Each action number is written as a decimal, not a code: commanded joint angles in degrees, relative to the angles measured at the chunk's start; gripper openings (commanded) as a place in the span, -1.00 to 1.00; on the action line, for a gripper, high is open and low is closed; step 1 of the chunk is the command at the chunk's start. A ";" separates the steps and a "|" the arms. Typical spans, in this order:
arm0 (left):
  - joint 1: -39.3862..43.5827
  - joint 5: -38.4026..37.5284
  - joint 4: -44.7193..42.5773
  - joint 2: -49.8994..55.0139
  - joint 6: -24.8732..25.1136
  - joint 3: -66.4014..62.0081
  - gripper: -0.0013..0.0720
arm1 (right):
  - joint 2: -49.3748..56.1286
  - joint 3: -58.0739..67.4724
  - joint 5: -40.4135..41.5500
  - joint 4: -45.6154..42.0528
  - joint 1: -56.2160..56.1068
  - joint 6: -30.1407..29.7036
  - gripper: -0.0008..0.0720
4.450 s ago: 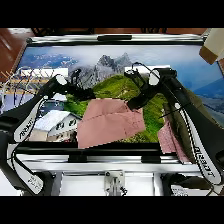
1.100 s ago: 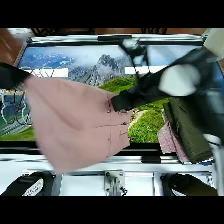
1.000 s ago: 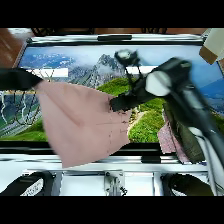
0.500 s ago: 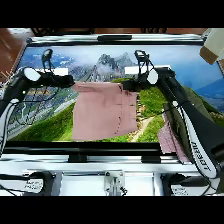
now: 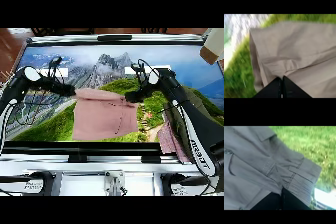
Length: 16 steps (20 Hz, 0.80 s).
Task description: Fold the shirts.
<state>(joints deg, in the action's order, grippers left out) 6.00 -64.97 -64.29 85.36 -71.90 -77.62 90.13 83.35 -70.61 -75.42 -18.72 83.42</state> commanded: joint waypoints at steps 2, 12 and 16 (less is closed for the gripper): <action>1.81 -9.20 -1.70 -7.34 -4.07 12.94 -0.87 | -0.31 -3.04 -8.07 -1.16 -0.04 1.09 -0.80; 4.61 -7.23 -0.26 -11.69 -5.73 27.34 -0.87 | -0.37 -9.90 -16.22 4.04 -4.68 3.04 -0.80; 4.74 -11.15 -0.24 -15.91 -3.82 24.68 -0.87 | -0.48 -9.92 -18.21 -2.58 -9.18 6.58 -0.80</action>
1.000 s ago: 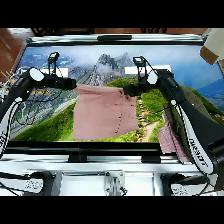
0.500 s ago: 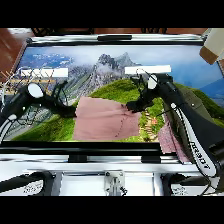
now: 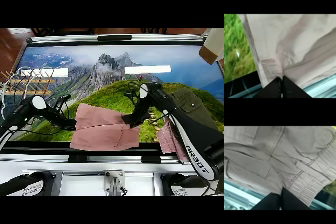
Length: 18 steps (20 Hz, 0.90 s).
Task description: Fold the shirts.
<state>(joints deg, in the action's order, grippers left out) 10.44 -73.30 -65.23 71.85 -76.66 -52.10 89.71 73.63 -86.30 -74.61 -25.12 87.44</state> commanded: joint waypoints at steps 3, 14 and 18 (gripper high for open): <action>1.05 -9.20 0.66 -4.44 1.20 0.20 -0.87 | -0.07 -0.20 -2.71 -3.96 -4.04 3.96 -0.67; 5.33 -11.37 0.52 -6.56 3.15 9.70 -0.87 | -11.43 -2.86 -2.97 3.67 10.78 1.90 0.87; 10.47 -9.79 0.48 -6.56 4.17 10.36 -0.87 | -8.11 -14.40 4.98 15.43 18.56 0.07 0.87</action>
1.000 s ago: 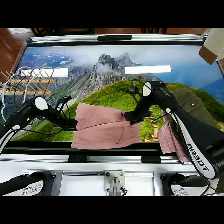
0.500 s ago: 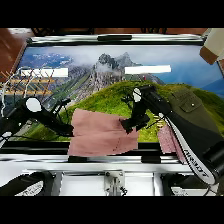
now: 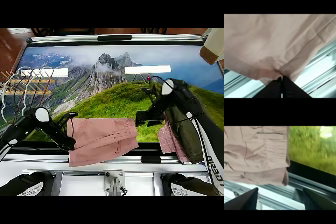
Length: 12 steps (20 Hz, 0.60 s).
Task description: Fold the shirts.
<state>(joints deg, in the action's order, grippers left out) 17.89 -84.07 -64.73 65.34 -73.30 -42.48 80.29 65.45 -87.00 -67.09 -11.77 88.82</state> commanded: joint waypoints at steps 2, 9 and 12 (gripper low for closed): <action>3.67 1.53 0.00 -0.04 0.79 0.74 -0.87 | 4.07 -8.68 8.52 8.35 5.53 -1.46 0.87; 3.65 1.31 -0.02 -0.02 0.81 0.74 -0.87 | 12.07 -8.79 12.46 15.41 3.48 -3.19 0.87; 3.65 1.33 0.00 -0.02 0.83 0.76 -0.85 | 13.84 -8.79 12.66 15.69 -0.26 -3.17 0.87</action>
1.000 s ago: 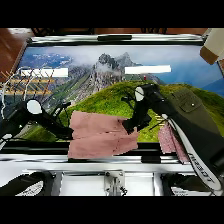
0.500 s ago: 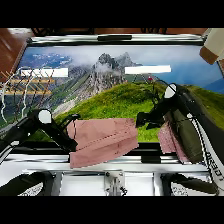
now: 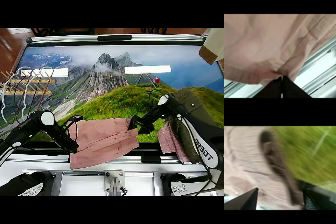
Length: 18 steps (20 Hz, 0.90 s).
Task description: Fold the shirts.
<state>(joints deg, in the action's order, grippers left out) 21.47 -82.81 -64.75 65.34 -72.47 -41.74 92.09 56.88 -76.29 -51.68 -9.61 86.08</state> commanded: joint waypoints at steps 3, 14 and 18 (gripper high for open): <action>-0.17 -0.66 -0.02 -0.04 -0.04 -0.50 0.69 | 2.01 -0.20 1.53 0.33 -5.62 -0.85 0.19; -23.12 -0.96 -0.63 -3.87 -0.92 -23.10 0.72 | -16.46 15.39 -0.96 -15.43 -6.14 3.28 -0.80; -26.84 5.57 -0.63 -3.98 -4.35 -25.18 0.72 | -21.27 26.77 -7.06 -26.73 -1.14 8.48 -0.80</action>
<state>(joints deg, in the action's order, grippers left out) -2.15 -81.78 -65.41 61.65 -74.67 -64.51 74.56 76.42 -79.44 -69.82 -13.78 90.61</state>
